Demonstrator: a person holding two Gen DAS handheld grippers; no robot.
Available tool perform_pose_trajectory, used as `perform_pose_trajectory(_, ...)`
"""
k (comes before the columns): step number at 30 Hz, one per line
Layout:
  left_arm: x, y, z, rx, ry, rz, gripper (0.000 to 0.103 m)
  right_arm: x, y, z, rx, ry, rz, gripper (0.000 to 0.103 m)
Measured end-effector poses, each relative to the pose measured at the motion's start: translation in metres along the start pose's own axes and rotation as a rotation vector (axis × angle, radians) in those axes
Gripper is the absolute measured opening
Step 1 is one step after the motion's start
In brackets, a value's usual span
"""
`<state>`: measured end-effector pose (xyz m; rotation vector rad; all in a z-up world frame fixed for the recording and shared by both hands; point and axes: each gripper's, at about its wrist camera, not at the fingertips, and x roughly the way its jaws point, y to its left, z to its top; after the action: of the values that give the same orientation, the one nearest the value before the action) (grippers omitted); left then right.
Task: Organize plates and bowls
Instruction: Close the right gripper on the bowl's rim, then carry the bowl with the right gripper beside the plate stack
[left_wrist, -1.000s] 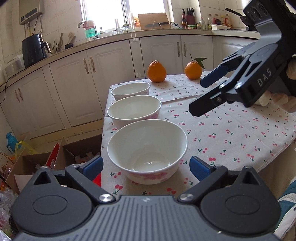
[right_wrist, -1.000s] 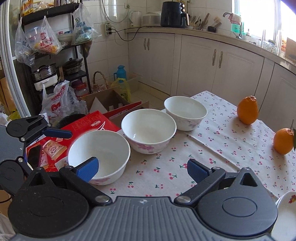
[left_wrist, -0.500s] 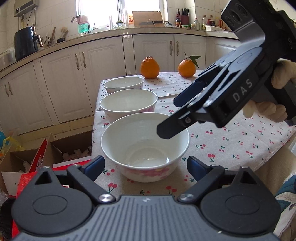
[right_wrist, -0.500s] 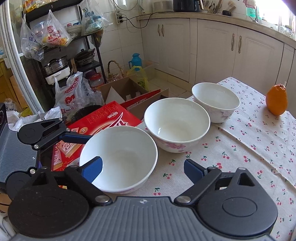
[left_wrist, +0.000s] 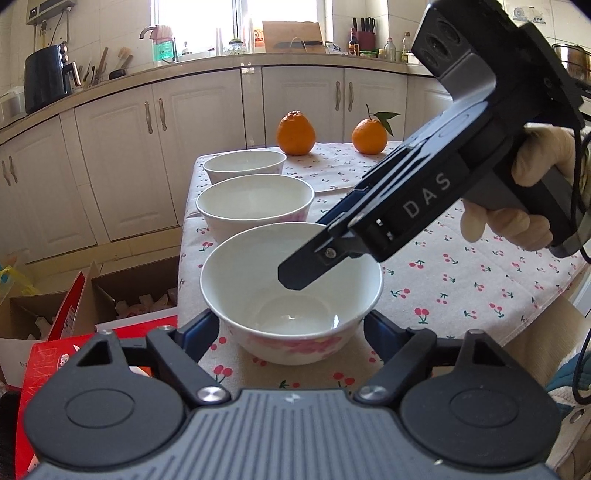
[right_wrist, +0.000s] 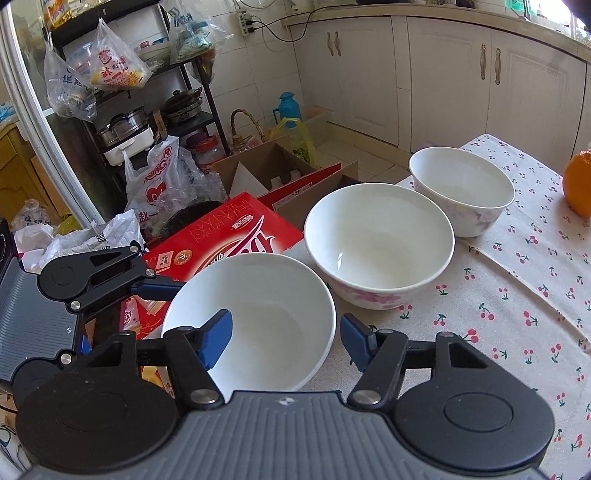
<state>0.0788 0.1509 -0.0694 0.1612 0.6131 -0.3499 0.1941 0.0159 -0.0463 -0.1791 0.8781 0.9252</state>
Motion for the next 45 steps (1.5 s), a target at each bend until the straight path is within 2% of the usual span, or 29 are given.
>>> perform_pose_trajectory(7,0.000,0.001,0.000,0.005,0.002,-0.005,0.085,0.003,-0.001,0.000,0.012,0.009,0.026,0.064)
perform_pose_trajectory(21,-0.002,-0.004,0.010,0.019,0.014,-0.023,0.085,-0.013,-0.005,-0.004,0.049,-0.011,0.031,0.065)
perform_pose_trajectory(30,0.004,-0.026,0.026,0.061,-0.009,-0.086,0.085,-0.041,-0.015,-0.020,0.064,-0.038,-0.042,0.067)
perform_pose_trajectory(33,0.011,-0.035,0.032,0.076,-0.019,-0.118,0.085,-0.050,-0.023,-0.028,0.078,-0.038,-0.087,0.067)
perform_pose_trajectory(45,0.041,-0.076,0.050,0.163,-0.017,-0.229,0.085,-0.092,-0.052,-0.059,0.162,-0.080,-0.181,0.067)
